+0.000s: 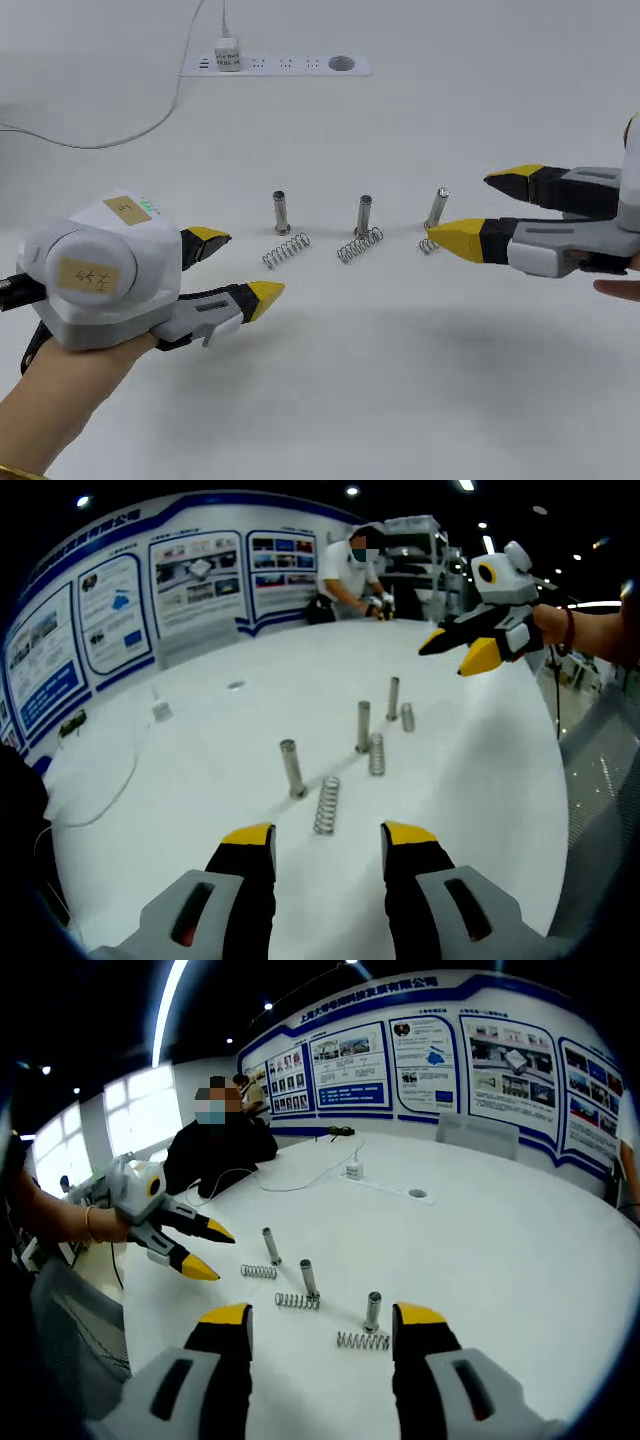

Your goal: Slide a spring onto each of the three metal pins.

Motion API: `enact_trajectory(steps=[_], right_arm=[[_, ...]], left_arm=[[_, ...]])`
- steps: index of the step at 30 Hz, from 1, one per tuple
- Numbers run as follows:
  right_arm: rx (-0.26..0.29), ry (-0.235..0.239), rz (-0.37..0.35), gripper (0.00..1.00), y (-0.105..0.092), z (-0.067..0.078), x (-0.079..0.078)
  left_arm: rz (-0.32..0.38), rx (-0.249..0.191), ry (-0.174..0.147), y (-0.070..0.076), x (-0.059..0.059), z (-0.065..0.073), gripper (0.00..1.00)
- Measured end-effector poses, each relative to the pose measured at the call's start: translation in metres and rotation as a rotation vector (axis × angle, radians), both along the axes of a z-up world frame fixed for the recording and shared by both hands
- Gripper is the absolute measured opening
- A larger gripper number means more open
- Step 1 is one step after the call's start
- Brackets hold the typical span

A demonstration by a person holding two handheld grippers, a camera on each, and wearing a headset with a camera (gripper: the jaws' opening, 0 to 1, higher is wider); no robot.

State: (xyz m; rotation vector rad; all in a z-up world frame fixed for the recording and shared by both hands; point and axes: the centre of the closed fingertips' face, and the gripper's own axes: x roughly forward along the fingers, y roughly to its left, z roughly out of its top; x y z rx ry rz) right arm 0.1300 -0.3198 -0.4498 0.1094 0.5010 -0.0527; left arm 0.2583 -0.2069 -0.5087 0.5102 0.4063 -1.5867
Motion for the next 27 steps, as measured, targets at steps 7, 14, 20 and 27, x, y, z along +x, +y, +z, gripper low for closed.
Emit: enact_trajectory(steps=[7, 14, 20, 27], right_arm=[[0.012, -0.011, -0.011, 0.58, 0.001, -0.003, -0.006], [0.015, -0.005, -0.025, 0.58, 0.0, -0.009, -0.012], [0.021, 0.004, -0.034, 0.58, 0.0, -0.013, -0.015], [0.028, 0.004, -0.038, 0.57, 0.001, -0.015, -0.015]], left_arm=[[-0.031, 0.018, 0.022, -0.009, 0.003, -0.01, 0.33], [-0.06, 0.039, 0.044, -0.016, 0.001, -0.021, 0.26], [-0.081, 0.053, 0.056, -0.02, 0.0, -0.026, 0.23], [-0.095, 0.06, 0.061, -0.023, 0.0, -0.029, 0.18]])
